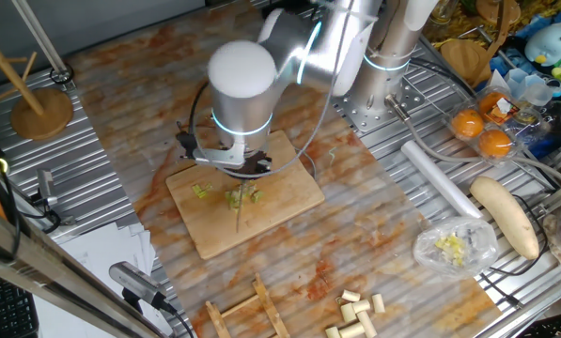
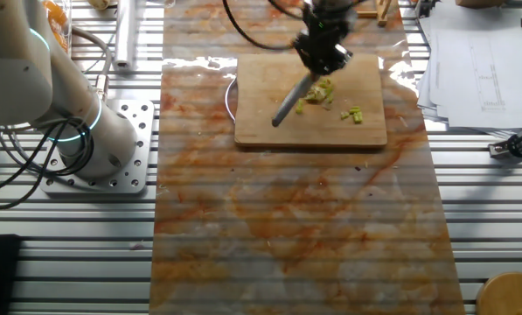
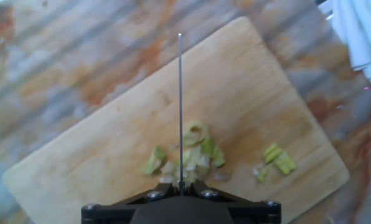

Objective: Chop the scallions

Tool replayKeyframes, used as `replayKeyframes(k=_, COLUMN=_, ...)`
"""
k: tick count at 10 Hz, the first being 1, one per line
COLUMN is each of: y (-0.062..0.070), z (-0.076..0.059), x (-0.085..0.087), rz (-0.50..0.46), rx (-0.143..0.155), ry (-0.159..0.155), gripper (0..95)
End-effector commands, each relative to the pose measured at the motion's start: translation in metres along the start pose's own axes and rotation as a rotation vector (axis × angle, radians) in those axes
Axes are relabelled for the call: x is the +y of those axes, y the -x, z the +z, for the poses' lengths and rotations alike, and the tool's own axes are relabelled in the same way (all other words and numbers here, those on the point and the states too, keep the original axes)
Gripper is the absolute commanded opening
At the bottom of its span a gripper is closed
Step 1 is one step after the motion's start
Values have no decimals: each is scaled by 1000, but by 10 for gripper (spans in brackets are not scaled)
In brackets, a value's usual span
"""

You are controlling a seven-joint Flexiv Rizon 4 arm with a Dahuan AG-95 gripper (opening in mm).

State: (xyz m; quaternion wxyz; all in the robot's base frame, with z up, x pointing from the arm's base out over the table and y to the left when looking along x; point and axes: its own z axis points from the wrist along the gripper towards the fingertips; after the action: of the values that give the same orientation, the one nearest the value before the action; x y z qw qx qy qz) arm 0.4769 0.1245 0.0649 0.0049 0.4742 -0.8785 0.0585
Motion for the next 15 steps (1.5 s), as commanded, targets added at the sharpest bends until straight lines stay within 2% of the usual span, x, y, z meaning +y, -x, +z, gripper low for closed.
replayKeyframes(k=1, y=1, z=9, x=-2, rz=2, rx=10, ry=2, gripper=0)
replayKeyframes(k=3, y=3, z=42, x=-8, rz=-4, rx=-6, ry=-17, gripper=0)
replayKeyframes(k=4, y=3, z=52, x=-10, rz=-3, rx=-3, ry=-44, gripper=0)
replayKeyframes(k=5, y=2, z=55, x=-10, rz=-4, rx=15, ry=-75, gripper=0)
replayKeyframes(k=6, y=1, z=47, x=-13, rz=-29, rx=18, ry=-104, gripper=0)
replayKeyframes(k=7, y=0, z=34, x=-23, rz=-45, rx=19, ry=-85, gripper=0)
replayKeyframes(k=8, y=0, z=21, x=-30, rz=-37, rx=17, ry=-44, gripper=0)
replayKeyframes(k=10, y=0, z=-5, x=-25, rz=-29, rx=1, ry=16, gripper=0)
replayKeyframes(k=12, y=-2, z=-7, x=-18, rz=-21, rx=-16, ry=45, gripper=0)
replayKeyframes(k=15, y=-8, z=-1, x=1, rz=-13, rx=-23, ry=43, gripper=0)
